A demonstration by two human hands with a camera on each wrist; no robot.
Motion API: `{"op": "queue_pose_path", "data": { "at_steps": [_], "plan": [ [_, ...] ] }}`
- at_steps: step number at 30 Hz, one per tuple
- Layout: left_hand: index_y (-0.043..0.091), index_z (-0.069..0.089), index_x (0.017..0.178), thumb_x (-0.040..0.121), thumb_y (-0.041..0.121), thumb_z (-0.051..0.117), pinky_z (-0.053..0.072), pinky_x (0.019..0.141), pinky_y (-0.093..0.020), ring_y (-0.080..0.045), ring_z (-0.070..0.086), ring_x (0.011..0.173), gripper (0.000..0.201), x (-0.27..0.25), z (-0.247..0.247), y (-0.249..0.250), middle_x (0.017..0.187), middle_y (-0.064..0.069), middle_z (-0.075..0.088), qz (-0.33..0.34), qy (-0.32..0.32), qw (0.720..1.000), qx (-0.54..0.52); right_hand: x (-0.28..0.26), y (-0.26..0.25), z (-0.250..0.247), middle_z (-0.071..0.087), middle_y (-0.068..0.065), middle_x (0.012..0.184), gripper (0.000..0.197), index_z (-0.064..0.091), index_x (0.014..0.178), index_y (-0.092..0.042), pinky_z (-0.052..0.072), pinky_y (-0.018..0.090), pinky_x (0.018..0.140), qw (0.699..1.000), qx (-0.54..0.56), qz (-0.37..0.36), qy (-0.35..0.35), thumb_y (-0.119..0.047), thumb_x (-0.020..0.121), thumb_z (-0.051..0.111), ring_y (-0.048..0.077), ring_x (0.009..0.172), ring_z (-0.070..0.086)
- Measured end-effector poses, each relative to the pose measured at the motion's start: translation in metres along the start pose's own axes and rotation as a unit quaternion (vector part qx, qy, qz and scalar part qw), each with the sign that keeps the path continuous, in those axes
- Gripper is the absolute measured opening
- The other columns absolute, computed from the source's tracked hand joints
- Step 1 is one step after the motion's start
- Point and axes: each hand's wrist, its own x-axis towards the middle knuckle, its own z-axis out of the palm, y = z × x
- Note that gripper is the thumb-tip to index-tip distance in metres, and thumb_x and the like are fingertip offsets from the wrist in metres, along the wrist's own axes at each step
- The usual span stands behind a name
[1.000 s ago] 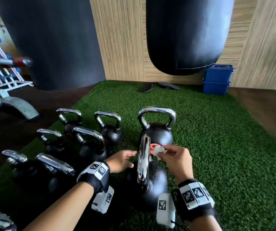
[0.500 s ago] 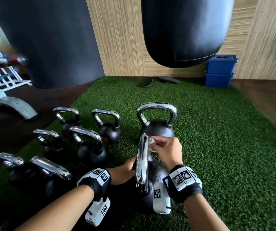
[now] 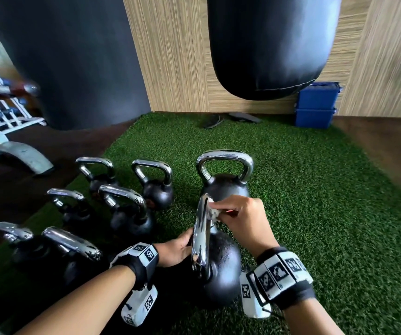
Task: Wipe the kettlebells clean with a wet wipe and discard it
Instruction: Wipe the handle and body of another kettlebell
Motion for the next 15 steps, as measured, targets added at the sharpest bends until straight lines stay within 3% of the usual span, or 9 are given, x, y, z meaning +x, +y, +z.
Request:
{"op": "queue_pose_path", "data": {
  "at_steps": [3, 5, 7, 8, 10, 11, 13, 15],
  "plan": [
    [0.004, 0.004, 0.159, 0.11, 0.027, 0.038, 0.003, 0.116, -0.017, -0.019, 0.007, 0.155, 0.063, 0.001, 0.001, 0.002, 0.167, -0.01, 0.007, -0.018, -0.003, 0.999, -0.041, 0.004, -0.012, -0.008, 0.074, -0.005, 0.094, 0.026, 0.078, 0.097, -0.015, 0.052, 0.006, 0.07, 0.999, -0.036, -0.025, -0.016, 0.001, 0.077, 0.077, -0.008, 0.073, 0.063],
    [0.004, 0.004, 0.159, 0.11, 0.02, 0.037, 0.005, 0.11, -0.009, -0.018, 0.008, 0.155, 0.06, 0.001, 0.002, 0.001, 0.167, -0.01, 0.005, -0.027, 0.0, 0.997, -0.071, 0.003, -0.023, -0.014, 0.074, -0.003, 0.091, 0.023, 0.078, 0.095, -0.014, 0.054, 0.011, 0.072, 0.999, -0.036, -0.024, -0.031, 0.0, 0.077, 0.078, -0.007, 0.07, 0.062],
    [0.003, 0.003, 0.158, 0.11, 0.016, 0.037, 0.004, 0.106, -0.003, -0.017, 0.011, 0.154, 0.061, 0.0, 0.001, 0.002, 0.167, -0.009, 0.007, -0.031, 0.002, 0.997, -0.074, -0.006, -0.035, -0.022, 0.073, -0.006, 0.084, 0.02, 0.079, 0.089, -0.013, 0.051, 0.006, 0.067, 0.997, -0.016, -0.046, -0.06, 0.0, 0.075, 0.079, -0.011, 0.068, 0.061],
    [0.001, 0.006, 0.158, 0.11, 0.013, 0.037, 0.005, 0.111, -0.006, -0.019, 0.015, 0.154, 0.059, -0.001, 0.0, 0.003, 0.167, -0.011, 0.012, -0.041, -0.002, 0.995, -0.095, -0.011, -0.041, -0.026, 0.073, -0.006, 0.08, 0.019, 0.08, 0.085, -0.014, 0.047, 0.003, 0.064, 0.995, -0.011, -0.063, -0.083, 0.001, 0.073, 0.08, -0.013, 0.068, 0.061],
    [-0.006, 0.015, 0.155, 0.108, 0.008, 0.039, 0.014, 0.125, -0.025, -0.028, 0.022, 0.153, 0.055, 0.0, 0.002, 0.004, 0.163, -0.021, 0.021, -0.057, -0.003, 0.99, -0.13, -0.02, -0.051, -0.031, 0.072, -0.008, 0.076, 0.023, 0.081, 0.079, -0.018, 0.044, 0.004, 0.06, 0.99, -0.01, -0.075, -0.122, 0.003, 0.068, 0.08, -0.01, 0.068, 0.061],
    [-0.008, 0.017, 0.154, 0.107, 0.007, 0.042, 0.018, 0.125, -0.035, -0.032, 0.023, 0.152, 0.055, -0.001, 0.003, 0.004, 0.162, -0.025, 0.022, -0.058, 0.007, 0.988, -0.14, -0.02, -0.053, -0.032, 0.072, -0.009, 0.076, 0.024, 0.081, 0.078, -0.019, 0.045, 0.005, 0.06, 0.99, -0.007, -0.06, -0.129, 0.002, 0.067, 0.079, -0.006, 0.068, 0.061],
    [-0.006, 0.01, 0.156, 0.106, 0.008, 0.045, 0.016, 0.125, -0.038, -0.028, 0.018, 0.154, 0.062, -0.003, 0.003, 0.005, 0.165, -0.021, 0.014, -0.027, 0.018, 0.993, -0.114, -0.017, -0.053, -0.032, 0.073, -0.007, 0.074, 0.023, 0.082, 0.08, -0.019, 0.046, 0.012, 0.057, 0.991, 0.024, 0.019, -0.126, -0.001, 0.066, 0.081, 0.0, 0.061, 0.061],
    [-0.002, 0.003, 0.157, 0.106, 0.011, 0.048, 0.013, 0.126, -0.035, -0.022, 0.012, 0.155, 0.07, -0.004, 0.004, 0.001, 0.166, -0.012, 0.008, -0.001, 0.025, 0.997, -0.067, -0.021, -0.051, -0.032, 0.074, -0.005, 0.07, 0.021, 0.081, 0.082, -0.016, 0.044, 0.012, 0.052, 0.984, 0.079, 0.102, -0.126, -0.004, 0.065, 0.085, -0.003, 0.052, 0.057]
  ]
}}
